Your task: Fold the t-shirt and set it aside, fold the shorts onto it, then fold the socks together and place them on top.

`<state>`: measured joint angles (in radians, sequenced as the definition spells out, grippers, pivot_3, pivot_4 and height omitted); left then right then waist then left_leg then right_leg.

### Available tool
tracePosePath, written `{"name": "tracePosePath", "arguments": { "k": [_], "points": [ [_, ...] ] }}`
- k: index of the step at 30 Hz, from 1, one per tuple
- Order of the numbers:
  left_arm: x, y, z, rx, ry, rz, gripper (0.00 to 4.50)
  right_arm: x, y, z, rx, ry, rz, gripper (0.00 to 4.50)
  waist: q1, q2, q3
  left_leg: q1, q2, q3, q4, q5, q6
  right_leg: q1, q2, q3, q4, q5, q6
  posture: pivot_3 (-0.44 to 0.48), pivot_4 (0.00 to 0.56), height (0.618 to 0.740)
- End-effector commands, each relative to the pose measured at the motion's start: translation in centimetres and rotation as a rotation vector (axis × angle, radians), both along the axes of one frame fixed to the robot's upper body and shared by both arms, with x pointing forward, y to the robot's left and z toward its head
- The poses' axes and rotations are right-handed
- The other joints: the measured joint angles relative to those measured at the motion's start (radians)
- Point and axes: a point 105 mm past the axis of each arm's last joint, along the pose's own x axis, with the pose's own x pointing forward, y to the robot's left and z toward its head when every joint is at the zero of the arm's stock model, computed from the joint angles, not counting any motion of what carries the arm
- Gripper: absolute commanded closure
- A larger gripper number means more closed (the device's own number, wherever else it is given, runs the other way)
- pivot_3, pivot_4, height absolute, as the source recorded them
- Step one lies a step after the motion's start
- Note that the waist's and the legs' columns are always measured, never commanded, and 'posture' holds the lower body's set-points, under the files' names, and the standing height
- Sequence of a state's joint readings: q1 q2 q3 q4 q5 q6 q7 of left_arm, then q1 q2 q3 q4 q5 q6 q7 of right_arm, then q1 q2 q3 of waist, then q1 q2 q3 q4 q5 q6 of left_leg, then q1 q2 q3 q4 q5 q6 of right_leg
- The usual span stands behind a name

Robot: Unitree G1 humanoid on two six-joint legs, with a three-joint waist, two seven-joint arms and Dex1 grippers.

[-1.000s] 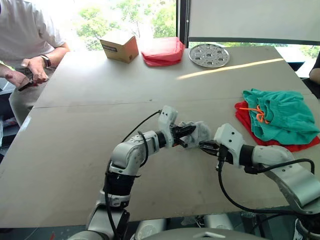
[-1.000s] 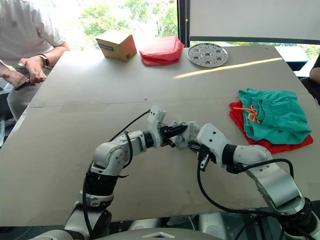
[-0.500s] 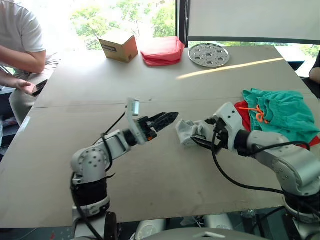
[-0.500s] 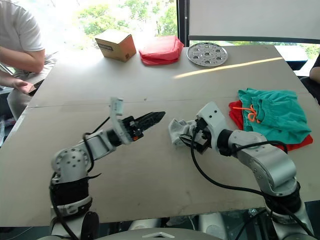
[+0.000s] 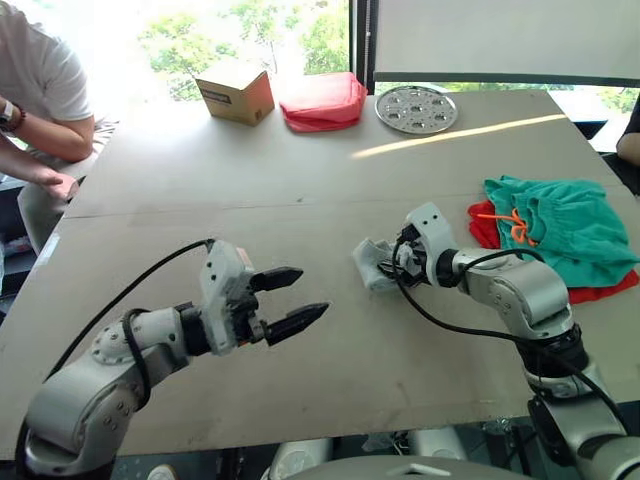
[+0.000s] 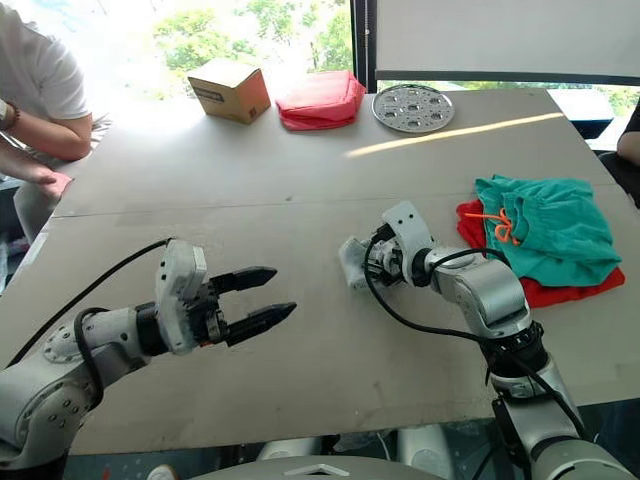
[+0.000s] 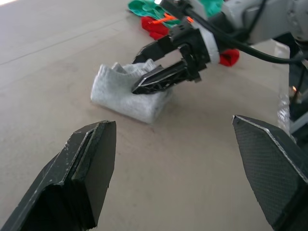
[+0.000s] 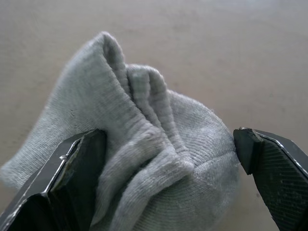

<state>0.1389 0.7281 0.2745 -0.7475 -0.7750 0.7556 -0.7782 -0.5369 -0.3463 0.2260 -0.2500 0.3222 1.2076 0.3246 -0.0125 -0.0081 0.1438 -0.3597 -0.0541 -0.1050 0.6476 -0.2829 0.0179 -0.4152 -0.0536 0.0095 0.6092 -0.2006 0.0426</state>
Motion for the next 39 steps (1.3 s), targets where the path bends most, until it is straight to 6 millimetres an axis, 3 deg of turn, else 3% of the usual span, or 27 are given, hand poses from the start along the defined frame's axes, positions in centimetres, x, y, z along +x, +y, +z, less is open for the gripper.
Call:
{"name": "tracePosePath", "arguments": {
  "k": [1,4,7,10,11,12,14,16,20,22,24,26,29,32,33,35,39],
  "points": [
    [-0.8,-0.2,1.2,0.036,-0.099,-0.034,0.36,0.1,-0.5,-1.6,-0.066,0.037,0.002,0.27,-0.001,0.0,-0.001,0.0,0.001,0.0,0.0,0.0,0.0,0.0,0.0,0.0,0.0,0.0,0.0,0.0,0.15,0.74],
    [-0.7,-0.6,1.2,0.034,-0.113,-0.026,0.36,-0.3,-1.0,-2.5,-0.052,0.07,0.017,1.26,0.0,-0.001,-0.001,0.001,0.001,0.0,0.0,-0.002,0.003,0.001,0.001,-0.001,0.0,0.0,0.0,0.0,0.15,0.74],
    [-0.4,-0.9,1.2,0.029,-0.126,-0.031,0.36,-0.5,-1.5,-2.5,-0.048,0.054,0.018,2.68,0.003,-0.001,-0.001,0.001,0.001,0.0,0.001,-0.003,0.005,0.002,0.001,-0.002,0.0,0.0,0.0,0.0,0.15,0.74],
    [0.1,-1.5,1.4,0.007,-0.139,-0.042,0.36,-0.9,-2.1,-1.2,-0.015,0.003,0.026,4.23,0.006,-0.001,-0.002,0.001,0.0,0.0,0.002,-0.003,0.005,0.003,0.001,-0.003,0.0,0.0,0.001,0.0,0.15,0.74],
    [0.2,-2.1,1.4,0.0,-0.142,-0.051,0.36,-1.0,-2.7,-0.7,-0.007,-0.019,0.03,4.45,0.013,-0.001,-0.001,0.001,0.0,-0.001,0.002,-0.003,0.005,0.003,0.001,-0.003,0.0,0.0,0.001,0.0,0.15,0.74],
    [0.5,-2.4,1.5,-0.019,-0.143,-0.065,0.36,-1.1,-3.3,1.1,0.048,-0.038,0.016,4.49,0.017,0.0,-0.001,0.0,-0.001,-0.002,0.002,-0.003,0.005,0.003,0.001,-0.005,0.0,0.001,0.001,0.0,0.15,0.74],
    [0.8,-3.1,1.8,-0.052,-0.147,-0.105,0.36,-1.2,-5.4,4.8,0.13,-0.087,-0.021,4.49,0.024,0.002,0.001,-0.001,-0.001,-0.003,0.002,-0.003,0.005,0.003,0.001,-0.006,0.0,0.001,0.003,0.0,0.15,0.74],
    [1.1,-3.7,2.3,-0.088,-0.149,-0.135,0.36,-0.7,-8.9,8.5,0.178,-0.15,-0.136,4.49,0.025,0.004,0.002,-0.002,-0.002,-0.003,0.003,-0.002,0.005,0.002,0.001,-0.006,0.0,0.001,0.002,0.0,0.15,0.74],
    [1.9,-4.8,3.2,-0.125,-0.169,-0.178,0.36,0.9,-16.0,13.0,0.233,-0.266,-0.428,4.49,0.023,0.003,0.002,-0.001,-0.001,-0.003,0.002,-0.003,0.006,0.002,0.002,-0.007,-0.001,0.001,0.002,0.0,0.15,0.74],
    [2.2,-5.2,3.5,-0.139,-0.176,-0.191,0.36,1.7,-19.1,13.7,0.267,-0.288,-0.594,4.49,0.021,0.003,0.002,-0.001,0.0,-0.002,0.001,-0.003,0.006,0.002,0.002,-0.006,-0.001,0.001,0.002,0.0,0.15,0.74],
    [2.4,-5.5,3.6,-0.142,-0.185,-0.201,0.36,2.6,-22.3,13.2,0.285,-0.274,-0.781,4.49,0.019,0.003,0.001,-0.001,0.002,0.0,0.001,-0.003,0.005,0.002,0.001,-0.005,-0.001,0.001,0.001,0.0,0.15,0.74],
    [2.7,-5.9,3.7,-0.149,-0.192,-0.203,0.36,3.4,-25.2,11.4,0.292,-0.226,-0.958,4.49,0.016,0.003,0.002,0.0,0.002,0.002,0.001,-0.002,0.005,0.002,0.001,-0.003,-0.001,0.001,0.001,0.0,0.15,0.74],
    [3.0,-6.4,3.6,-0.15,-0.207,-0.195,0.36,5.4,-25.8,7.2,0.335,-0.102,-1.077,4.49,0.011,0.003,0.002,0.0,0.002,0.007,0.001,0.0,0.002,0.002,0.001,0.002,-0.001,0.001,0.0,0.0,0.15,0.74],
    [3.0,-6.9,3.6,-0.157,-0.215,-0.19,0.36,5.9,-27.3,4.6,0.313,-0.079,-1.192,4.49,0.0,0.003,0.002,0.001,0.002,0.012,0.001,-0.001,0.003,0.002,0.001,0.006,-0.001,0.001,0.0,0.0,0.15,0.74],
    [3.0,-7.0,3.6,-0.162,-0.216,-0.187,0.36,6.0,-27.4,4.1,0.318,-0.072,-1.211,3.51,-0.001,0.003,0.002,0.001,0.002,0.015,0.001,-0.001,0.003,0.002,0.001,0.006,-0.001,0.001,0.0,0.0,0.15,0.74],
    [3.0,-7.1,3.6,-0.164,-0.221,-0.177,0.36,5.9,-27.2,3.8,0.324,-0.07,-1.211,2.72,-0.001,0.003,0.001,0.0,0.002,0.016,0.002,-0.001,0.003,0.002,0.002,0.007,-0.001,0.003,0.003,0.0,0.15,0.74],
    [3.7,-6.9,3.8,-0.195,-0.217,-0.13,0.36,4.9,-27.0,7.3,0.394,-0.256,-1.145,0.65,0.001,0.003,0.001,0.0,0.003,0.015,0.002,-0.003,0.007,0.002,0.003,0.007,-0.001,0.003,0.003,0.0,0.15,0.74]
  ]
}}
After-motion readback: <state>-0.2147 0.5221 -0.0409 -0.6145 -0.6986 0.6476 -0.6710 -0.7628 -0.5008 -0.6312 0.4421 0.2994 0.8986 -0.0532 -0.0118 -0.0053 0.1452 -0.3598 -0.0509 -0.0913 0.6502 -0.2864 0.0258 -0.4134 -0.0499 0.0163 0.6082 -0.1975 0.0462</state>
